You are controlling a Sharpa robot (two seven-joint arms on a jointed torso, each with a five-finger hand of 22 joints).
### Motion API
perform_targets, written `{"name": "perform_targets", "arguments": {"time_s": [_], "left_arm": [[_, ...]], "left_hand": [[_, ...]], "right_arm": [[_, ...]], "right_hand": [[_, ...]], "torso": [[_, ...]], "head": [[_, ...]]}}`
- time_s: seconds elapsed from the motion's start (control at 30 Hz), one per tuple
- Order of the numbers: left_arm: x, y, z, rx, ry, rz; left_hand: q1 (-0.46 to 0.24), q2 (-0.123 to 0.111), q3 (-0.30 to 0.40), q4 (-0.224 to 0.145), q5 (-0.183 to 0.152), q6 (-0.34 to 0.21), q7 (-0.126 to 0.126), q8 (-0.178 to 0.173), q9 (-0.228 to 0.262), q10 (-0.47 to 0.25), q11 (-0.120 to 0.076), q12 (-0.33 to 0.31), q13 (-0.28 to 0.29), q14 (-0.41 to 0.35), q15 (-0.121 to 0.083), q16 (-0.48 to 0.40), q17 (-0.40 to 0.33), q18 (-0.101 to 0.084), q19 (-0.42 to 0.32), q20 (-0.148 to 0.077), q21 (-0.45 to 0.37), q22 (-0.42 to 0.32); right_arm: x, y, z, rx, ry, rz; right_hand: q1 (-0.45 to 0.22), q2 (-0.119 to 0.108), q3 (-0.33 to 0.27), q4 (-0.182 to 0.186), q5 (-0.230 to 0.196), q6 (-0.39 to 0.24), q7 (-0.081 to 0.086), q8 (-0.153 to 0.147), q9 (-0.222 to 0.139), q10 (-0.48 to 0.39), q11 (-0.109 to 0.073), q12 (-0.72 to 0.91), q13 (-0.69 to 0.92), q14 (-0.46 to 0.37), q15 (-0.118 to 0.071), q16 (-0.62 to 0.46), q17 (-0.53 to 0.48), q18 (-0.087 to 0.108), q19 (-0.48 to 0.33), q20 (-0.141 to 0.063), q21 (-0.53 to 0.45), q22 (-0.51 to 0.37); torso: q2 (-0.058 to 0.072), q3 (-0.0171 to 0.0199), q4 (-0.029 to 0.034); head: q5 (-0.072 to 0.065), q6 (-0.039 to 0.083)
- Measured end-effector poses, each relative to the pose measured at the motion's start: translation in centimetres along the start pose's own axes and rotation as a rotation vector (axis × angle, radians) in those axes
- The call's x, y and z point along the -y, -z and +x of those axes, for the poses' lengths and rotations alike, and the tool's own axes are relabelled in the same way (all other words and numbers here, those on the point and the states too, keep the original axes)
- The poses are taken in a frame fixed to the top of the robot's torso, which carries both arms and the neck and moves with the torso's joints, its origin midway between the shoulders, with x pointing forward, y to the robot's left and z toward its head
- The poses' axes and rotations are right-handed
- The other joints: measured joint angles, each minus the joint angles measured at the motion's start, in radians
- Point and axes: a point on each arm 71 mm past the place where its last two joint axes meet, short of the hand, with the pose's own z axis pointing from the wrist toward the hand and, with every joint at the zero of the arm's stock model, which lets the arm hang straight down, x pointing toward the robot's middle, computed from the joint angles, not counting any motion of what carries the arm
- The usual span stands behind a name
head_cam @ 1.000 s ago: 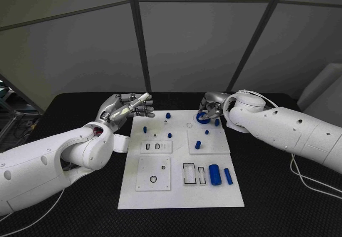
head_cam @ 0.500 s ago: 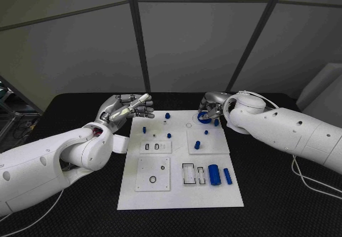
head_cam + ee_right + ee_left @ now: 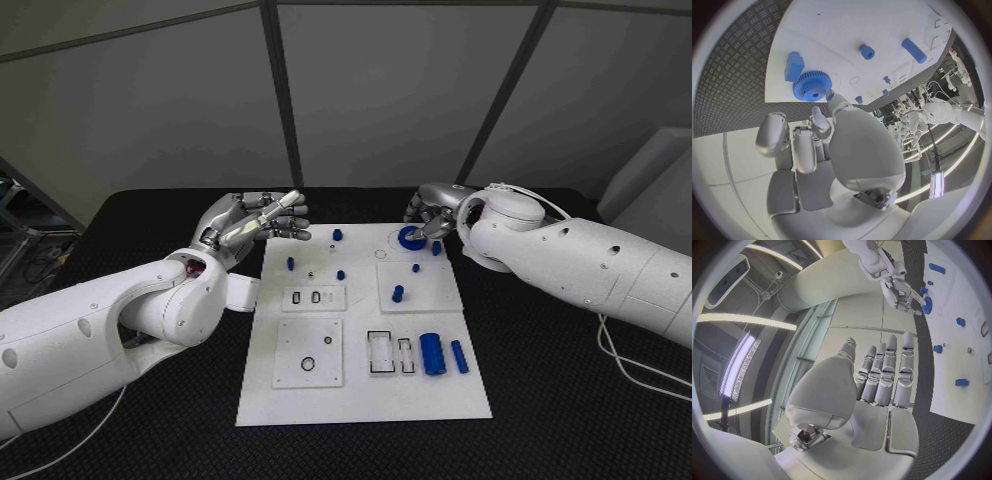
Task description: Assemble the parts on the task board
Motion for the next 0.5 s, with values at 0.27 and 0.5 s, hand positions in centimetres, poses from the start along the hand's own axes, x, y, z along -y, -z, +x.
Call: {"name": "perform_targets", "arguments": {"time_s": [0.27, 0.5], "left_arm": [[0.0, 0.0, 0.0, 0.0, 0.0, -0.002], [0.0, 0.0, -0.1, 0.001, -0.001, -0.006]], "left_hand": [[0.0, 0.0, 0.0, 0.0, 0.0, 0.0, 0.0, -0.005, 0.0, 0.0, 0.0, 0.0, 0.0, 0.0, 0.0, -0.005, 0.001, 0.0, 0.0, 0.0, 0.0, -0.001], [0.0, 0.0, 0.0, 0.0, 0.0, 0.0, 0.0, -0.005, 0.0, 0.0, 0.0, 0.0, 0.0, 0.0, 0.0, -0.005, 0.001, 0.0, 0.0, 0.0, 0.0, -0.001]], "right_arm": [[1.1, 0.5, -0.2, -0.006, -0.003, 0.016], [1.6, 0.8, 0.0, -0.033, -0.01, 0.027]], "right_hand": [[-0.002, -0.015, -0.003, 0.003, -0.001, -0.002, 0.0, 0.0, 0.0, 0.0, 0.0, 0.0, 0.0, 0.0, 0.0, 0.004, 0.0, 0.0, 0.0, 0.0, 0.0, 0.001], [-0.02, -0.043, -0.016, 0.029, 0.009, -0.054, 0.0, -0.02, -0.01, -0.004, 0.004, -0.007, -0.004, -0.004, 0.004, 0.004, 0.0, 0.0, -0.004, 0.003, 0.0, 0.001]], "torso": [[0.0, 0.0, -0.0001], [0.0, 0.0, -0.0002]], "head": [[-0.002, 0.001], [-0.003, 0.0]]}}
